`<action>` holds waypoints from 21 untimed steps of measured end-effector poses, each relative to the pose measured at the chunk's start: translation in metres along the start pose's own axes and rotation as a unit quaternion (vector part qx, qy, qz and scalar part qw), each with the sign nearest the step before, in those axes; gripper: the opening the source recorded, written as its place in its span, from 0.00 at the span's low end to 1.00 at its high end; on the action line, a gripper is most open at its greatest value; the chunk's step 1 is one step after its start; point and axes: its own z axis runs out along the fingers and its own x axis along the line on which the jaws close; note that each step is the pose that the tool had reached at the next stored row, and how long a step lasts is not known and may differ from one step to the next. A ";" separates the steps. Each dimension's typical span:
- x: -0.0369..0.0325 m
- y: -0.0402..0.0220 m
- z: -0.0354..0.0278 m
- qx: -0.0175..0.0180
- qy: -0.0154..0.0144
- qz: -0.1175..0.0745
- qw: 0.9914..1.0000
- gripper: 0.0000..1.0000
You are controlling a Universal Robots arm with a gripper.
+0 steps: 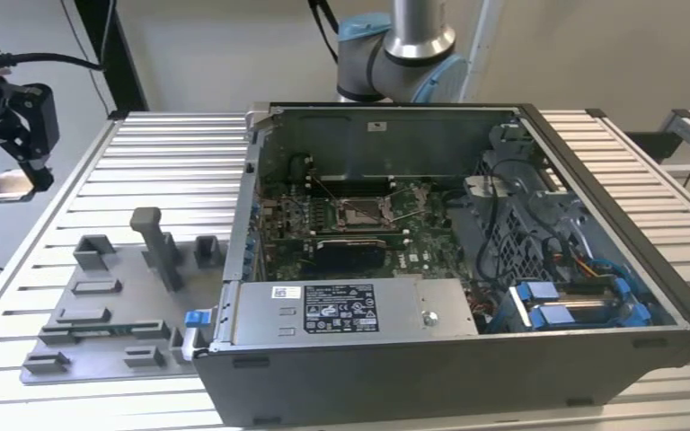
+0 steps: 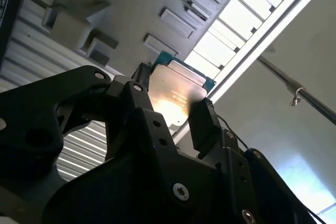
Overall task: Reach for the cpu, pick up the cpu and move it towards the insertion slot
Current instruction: 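Pick up the cpu and move it towards the insertion slot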
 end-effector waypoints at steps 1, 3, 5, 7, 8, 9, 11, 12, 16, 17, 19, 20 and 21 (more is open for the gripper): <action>-0.0029 -0.0002 0.0001 0.000 0.000 0.000 1.000 0.00; -0.0090 -0.0005 0.0000 0.000 0.000 0.000 1.000 0.00; -0.0151 -0.0008 -0.0001 0.000 0.000 0.000 1.000 0.00; -0.0207 -0.0011 0.0000 0.000 0.000 0.000 1.000 0.00; -0.0239 -0.0013 -0.0001 0.000 0.000 0.000 1.000 0.00; -0.0276 -0.0014 0.0000 0.000 0.000 0.000 1.000 0.00; -0.0339 -0.0018 -0.0001 0.000 0.000 0.000 1.000 0.00; -0.0361 -0.0019 -0.0001 0.000 0.000 0.000 1.000 0.00; -0.0418 -0.0022 -0.0001 0.000 0.000 0.000 1.000 0.00; -0.0440 -0.0023 -0.0001 0.000 0.000 0.000 1.000 0.00; -0.0500 -0.0026 -0.0002 0.000 0.000 0.000 1.000 0.00; -0.0535 -0.0028 -0.0001 0.000 0.000 0.000 1.000 0.00; -0.0567 -0.0029 -0.0002 0.000 0.000 0.000 1.000 0.00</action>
